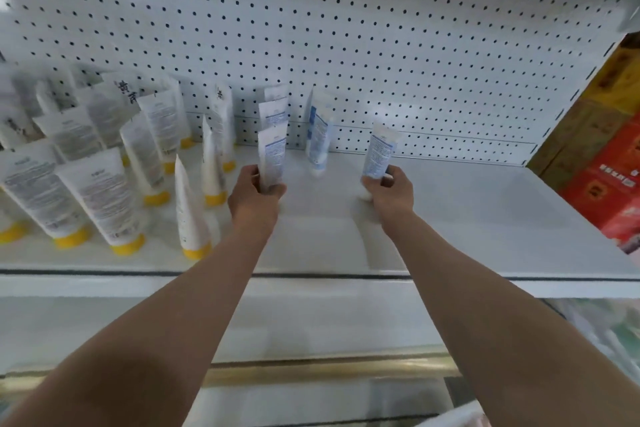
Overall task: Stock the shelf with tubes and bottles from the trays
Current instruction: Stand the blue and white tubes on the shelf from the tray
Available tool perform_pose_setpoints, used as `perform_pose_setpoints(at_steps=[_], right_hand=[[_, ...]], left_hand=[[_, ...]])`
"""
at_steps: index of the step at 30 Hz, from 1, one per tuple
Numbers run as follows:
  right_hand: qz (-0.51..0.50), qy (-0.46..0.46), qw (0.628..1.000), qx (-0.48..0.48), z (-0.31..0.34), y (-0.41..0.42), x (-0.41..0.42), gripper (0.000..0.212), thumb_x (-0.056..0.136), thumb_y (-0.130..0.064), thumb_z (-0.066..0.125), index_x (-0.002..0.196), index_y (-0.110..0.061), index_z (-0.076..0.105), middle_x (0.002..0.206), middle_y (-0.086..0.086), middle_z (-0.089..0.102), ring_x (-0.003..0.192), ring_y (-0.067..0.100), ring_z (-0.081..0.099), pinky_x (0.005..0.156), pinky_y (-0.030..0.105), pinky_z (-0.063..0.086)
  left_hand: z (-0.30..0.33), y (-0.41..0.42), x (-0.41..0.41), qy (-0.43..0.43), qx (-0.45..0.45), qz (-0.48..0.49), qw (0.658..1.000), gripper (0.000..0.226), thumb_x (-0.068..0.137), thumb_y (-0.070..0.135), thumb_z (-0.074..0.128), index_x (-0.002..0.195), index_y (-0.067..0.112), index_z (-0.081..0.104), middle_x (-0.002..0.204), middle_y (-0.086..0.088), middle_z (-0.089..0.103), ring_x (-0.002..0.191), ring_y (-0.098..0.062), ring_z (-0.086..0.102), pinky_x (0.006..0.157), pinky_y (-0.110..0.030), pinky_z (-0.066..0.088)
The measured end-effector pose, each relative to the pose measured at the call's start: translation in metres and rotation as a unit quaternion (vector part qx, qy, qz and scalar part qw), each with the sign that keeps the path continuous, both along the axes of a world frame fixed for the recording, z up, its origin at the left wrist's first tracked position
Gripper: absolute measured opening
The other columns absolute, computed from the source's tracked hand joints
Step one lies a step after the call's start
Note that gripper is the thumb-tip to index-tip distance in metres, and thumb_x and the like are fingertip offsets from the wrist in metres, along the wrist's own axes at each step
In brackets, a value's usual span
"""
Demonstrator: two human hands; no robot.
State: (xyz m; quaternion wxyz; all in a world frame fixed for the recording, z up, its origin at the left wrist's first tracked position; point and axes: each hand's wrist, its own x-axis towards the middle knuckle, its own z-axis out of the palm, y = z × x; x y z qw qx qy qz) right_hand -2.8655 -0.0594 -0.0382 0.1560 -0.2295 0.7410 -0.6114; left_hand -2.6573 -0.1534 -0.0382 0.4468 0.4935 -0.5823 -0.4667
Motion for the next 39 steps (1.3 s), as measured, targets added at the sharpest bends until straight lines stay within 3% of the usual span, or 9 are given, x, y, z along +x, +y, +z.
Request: perform_pose_setpoints(at_steps=[3,7,10,14,18,21,26,32,39], right_hand=[[0.022,0.028,0.999,0.024,0.001,-0.014,-0.013,0.029,0.085,-0.029,0.075,0.111,-0.031,0.062,0.098,-0.009,0.068,0.087,0.011,0.063,0.073,0.024,0.044],[0.027,0.061,0.997,0.048,0.001,-0.033,-0.030,0.031,0.083,-0.036,0.076,0.111,-0.026,0.064,0.097,-0.011,0.067,0.091,0.012,0.062,0.080,0.023,0.042],[0.030,0.078,0.995,0.061,0.000,-0.047,-0.040,0.030,0.084,-0.037,0.075,0.109,-0.024,0.064,0.096,-0.009,0.065,0.091,0.013,0.061,0.080,0.024,0.041],[0.036,0.084,0.994,0.055,-0.001,-0.059,-0.050,0.035,0.085,-0.039,0.074,0.114,-0.022,0.065,0.101,-0.008,0.067,0.093,0.012,0.061,0.084,0.024,0.044],[0.044,0.094,0.993,0.058,0.000,-0.067,-0.058,0.033,0.086,-0.037,0.074,0.113,-0.021,0.066,0.098,-0.007,0.067,0.089,0.012,0.060,0.078,0.022,0.039],[0.048,0.099,0.992,0.063,0.000,-0.074,-0.063,0.032,0.088,-0.036,0.072,0.115,-0.020,0.065,0.097,-0.007,0.064,0.090,0.013,0.058,0.077,0.022,0.038],[0.042,0.081,0.995,0.051,-0.002,-0.082,-0.070,0.034,0.088,-0.034,0.071,0.119,-0.022,0.063,0.100,-0.009,0.064,0.091,0.013,0.059,0.076,0.023,0.039],[0.037,0.068,0.996,0.052,-0.003,-0.087,-0.078,0.031,0.090,-0.038,0.067,0.118,-0.029,0.063,0.097,-0.014,0.065,0.091,0.013,0.062,0.070,0.027,0.040],[0.035,0.085,0.993,0.071,-0.005,-0.092,-0.083,0.025,0.088,-0.043,0.064,0.111,-0.034,0.066,0.092,-0.015,0.067,0.089,0.014,0.063,0.074,0.031,0.048]], left_hand=[[0.000,-0.004,0.000,-0.023,-0.015,0.007,1.000,0.030,0.083,0.018,0.075,0.106,0.025,0.057,0.093,0.008,0.065,0.078,-0.010,0.058,0.061,-0.016,0.040],[-0.004,-0.006,-0.002,-0.044,-0.014,0.022,0.999,0.027,0.084,0.025,0.075,0.103,0.022,0.057,0.084,0.009,0.060,0.080,-0.016,0.057,0.070,-0.026,0.040],[-0.004,-0.005,-0.004,-0.039,-0.020,0.026,0.999,0.025,0.085,0.025,0.075,0.103,0.023,0.057,0.085,0.010,0.060,0.078,-0.014,0.056,0.067,-0.026,0.041],[-0.004,-0.002,-0.002,-0.043,-0.035,0.030,0.998,0.023,0.087,0.025,0.074,0.103,0.025,0.057,0.082,0.016,0.059,0.070,0.000,0.052,0.057,-0.010,0.039],[-0.005,-0.001,-0.001,-0.044,-0.047,0.034,0.997,0.024,0.085,0.023,0.076,0.104,0.023,0.061,0.083,0.008,0.063,0.071,-0.009,0.054,0.062,-0.020,0.042],[-0.006,0.000,-0.001,-0.038,-0.048,0.032,0.998,0.022,0.085,0.021,0.075,0.102,0.025,0.061,0.082,0.009,0.064,0.070,-0.007,0.054,0.062,-0.019,0.042],[-0.007,0.000,-0.002,-0.039,-0.059,0.031,0.997,0.022,0.085,0.020,0.076,0.102,0.022,0.062,0.086,0.000,0.067,0.076,-0.017,0.057,0.066,-0.025,0.045],[-0.007,-0.001,-0.003,-0.025,-0.064,0.029,0.997,0.022,0.084,0.016,0.077,0.099,0.022,0.063,0.087,-0.003,0.069,0.073,-0.014,0.055,0.061,-0.017,0.042],[-0.010,-0.003,-0.003,-0.029,-0.068,0.037,0.997,0.024,0.083,0.019,0.078,0.102,0.024,0.065,0.086,0.002,0.069,0.076,-0.014,0.058,0.066,-0.022,0.045]])
